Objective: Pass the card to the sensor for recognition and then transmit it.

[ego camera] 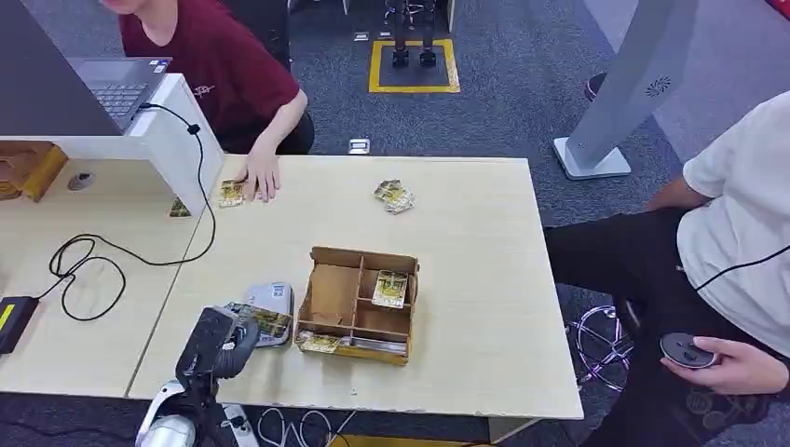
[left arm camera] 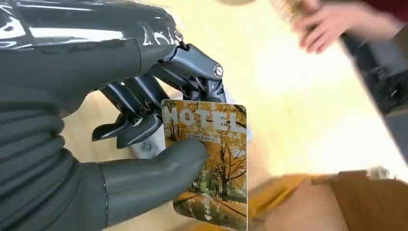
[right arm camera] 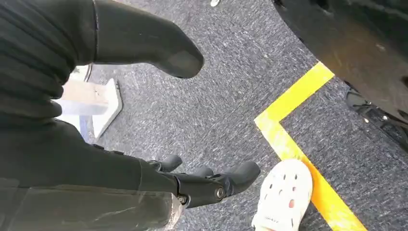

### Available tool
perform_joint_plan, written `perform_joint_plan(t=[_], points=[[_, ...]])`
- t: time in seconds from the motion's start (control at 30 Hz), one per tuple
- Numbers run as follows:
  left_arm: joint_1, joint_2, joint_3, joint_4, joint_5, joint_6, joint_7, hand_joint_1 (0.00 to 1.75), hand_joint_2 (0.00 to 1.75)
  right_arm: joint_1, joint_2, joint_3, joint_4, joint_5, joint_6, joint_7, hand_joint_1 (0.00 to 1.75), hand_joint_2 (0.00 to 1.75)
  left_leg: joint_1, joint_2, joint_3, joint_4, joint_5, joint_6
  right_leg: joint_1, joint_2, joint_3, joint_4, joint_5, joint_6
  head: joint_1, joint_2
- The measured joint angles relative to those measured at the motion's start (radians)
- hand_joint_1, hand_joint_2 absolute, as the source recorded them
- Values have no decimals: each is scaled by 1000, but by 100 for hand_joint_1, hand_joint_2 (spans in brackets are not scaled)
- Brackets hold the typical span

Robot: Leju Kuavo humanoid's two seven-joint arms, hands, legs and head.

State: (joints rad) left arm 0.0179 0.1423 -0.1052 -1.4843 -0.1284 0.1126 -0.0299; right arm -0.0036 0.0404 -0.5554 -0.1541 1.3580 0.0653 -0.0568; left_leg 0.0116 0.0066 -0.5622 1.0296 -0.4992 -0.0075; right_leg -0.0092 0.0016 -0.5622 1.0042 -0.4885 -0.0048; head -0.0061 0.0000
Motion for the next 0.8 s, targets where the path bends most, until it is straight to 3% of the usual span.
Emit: perform_joint_plan(t=[0.1,0.2,0.57,0.8], points=[[-10,10,-11,4,69,-21,55,175,175,0,0,0,0,0,-2,2,0,175,0,0,0,0,0,0,0,0,0,0,0,0,0,0],[-26,18,-28,17,49,3,68,175,175,0,0,0,0,0,-3,6,0,175,0,0,0,0,0,0,0,0,0,0,0,0,0,0],[-102,3,-82,97,-47,132,81,175,175,-1,1,0,0,2,-6,18,0,175,0,0,0,0,0,0,0,0,0,0,0,0,0,0],[-165,-20,-84,202,-76,212,72,175,175,-2,2,0,0,15,-7,19,0,175,0,0,0,0,0,0,0,0,0,0,0,0,0,0]])
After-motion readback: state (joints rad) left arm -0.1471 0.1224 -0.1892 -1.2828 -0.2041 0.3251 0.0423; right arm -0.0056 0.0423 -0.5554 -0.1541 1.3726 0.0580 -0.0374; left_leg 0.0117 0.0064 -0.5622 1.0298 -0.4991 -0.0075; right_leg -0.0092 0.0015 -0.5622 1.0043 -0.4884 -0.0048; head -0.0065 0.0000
